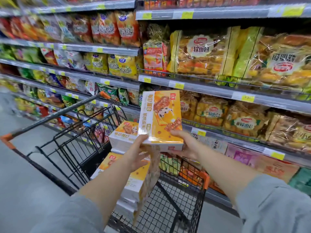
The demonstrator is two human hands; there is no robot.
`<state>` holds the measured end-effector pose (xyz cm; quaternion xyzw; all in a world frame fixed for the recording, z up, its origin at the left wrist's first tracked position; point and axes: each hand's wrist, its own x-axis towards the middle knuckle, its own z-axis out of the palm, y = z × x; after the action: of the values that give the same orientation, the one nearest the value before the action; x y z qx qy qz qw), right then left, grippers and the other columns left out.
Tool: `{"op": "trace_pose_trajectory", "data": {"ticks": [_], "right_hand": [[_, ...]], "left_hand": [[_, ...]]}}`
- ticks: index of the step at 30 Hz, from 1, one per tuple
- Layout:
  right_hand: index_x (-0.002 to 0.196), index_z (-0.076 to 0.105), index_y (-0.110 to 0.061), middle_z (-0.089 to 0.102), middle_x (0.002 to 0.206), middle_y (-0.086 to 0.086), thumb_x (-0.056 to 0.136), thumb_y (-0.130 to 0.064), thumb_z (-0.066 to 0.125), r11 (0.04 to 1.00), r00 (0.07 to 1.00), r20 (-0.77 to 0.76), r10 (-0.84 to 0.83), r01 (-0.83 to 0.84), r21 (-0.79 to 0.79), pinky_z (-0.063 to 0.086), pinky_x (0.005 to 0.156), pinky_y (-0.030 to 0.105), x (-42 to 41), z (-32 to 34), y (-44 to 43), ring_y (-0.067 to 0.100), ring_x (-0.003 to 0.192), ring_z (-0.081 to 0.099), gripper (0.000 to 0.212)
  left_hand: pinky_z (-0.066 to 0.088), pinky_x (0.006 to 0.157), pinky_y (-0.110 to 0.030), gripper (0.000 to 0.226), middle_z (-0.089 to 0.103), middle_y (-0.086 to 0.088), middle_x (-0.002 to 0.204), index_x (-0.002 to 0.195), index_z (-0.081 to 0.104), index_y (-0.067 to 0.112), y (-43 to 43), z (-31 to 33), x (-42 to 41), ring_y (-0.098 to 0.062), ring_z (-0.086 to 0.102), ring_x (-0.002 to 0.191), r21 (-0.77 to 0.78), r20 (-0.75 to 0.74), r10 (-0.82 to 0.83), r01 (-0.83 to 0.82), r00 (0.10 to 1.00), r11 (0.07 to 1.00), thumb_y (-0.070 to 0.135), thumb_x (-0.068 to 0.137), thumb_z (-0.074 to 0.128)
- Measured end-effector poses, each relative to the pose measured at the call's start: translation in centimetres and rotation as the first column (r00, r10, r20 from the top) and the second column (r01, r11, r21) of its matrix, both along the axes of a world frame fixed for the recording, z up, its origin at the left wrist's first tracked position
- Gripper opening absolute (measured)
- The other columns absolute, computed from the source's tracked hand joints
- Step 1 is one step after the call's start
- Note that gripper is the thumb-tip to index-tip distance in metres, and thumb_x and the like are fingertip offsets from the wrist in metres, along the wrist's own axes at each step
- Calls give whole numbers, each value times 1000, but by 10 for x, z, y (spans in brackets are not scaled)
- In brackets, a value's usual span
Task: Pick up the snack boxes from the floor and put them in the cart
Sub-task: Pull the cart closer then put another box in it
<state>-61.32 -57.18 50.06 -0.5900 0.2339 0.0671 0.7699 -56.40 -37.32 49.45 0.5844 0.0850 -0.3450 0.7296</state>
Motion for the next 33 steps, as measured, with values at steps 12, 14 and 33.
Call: {"op": "trace_pose_trajectory", "data": {"ticks": [12, 14, 33], "right_hand": [[126, 48, -43, 50, 138, -4, 74, -30, 76, 701, 758, -279, 590, -652, -289, 57, 80, 38, 60, 10, 46, 24, 124, 51, 61], [131, 45, -38, 51, 139, -1, 71, -31, 77, 662, 702, -340, 626, -709, -244, 57, 79, 37, 72, -5, 64, 25, 123, 52, 69], [113, 54, -13, 70, 106, 11, 74, -12, 80, 938, 894, -407, 188, -287, -196, 57, 83, 44, 91, -42, 106, 25, 95, 69, 47]], "left_hand": [[44, 92, -59, 83, 61, -16, 120, 120, 61, 19, 106, -13, 66, -37, 59, 108, -51, -126, 380, -389, 916, 920, 83, 70, 49], [44, 88, -53, 73, 64, -15, 99, 99, 64, 14, 129, -31, 74, -33, 60, 89, -16, -173, 427, -436, 888, 900, 80, 79, 39], [59, 71, -45, 53, 68, -14, 85, 101, 56, 4, 178, -86, 135, -30, 67, 79, 546, 103, 196, -220, 975, 808, 53, 84, 63]]}}
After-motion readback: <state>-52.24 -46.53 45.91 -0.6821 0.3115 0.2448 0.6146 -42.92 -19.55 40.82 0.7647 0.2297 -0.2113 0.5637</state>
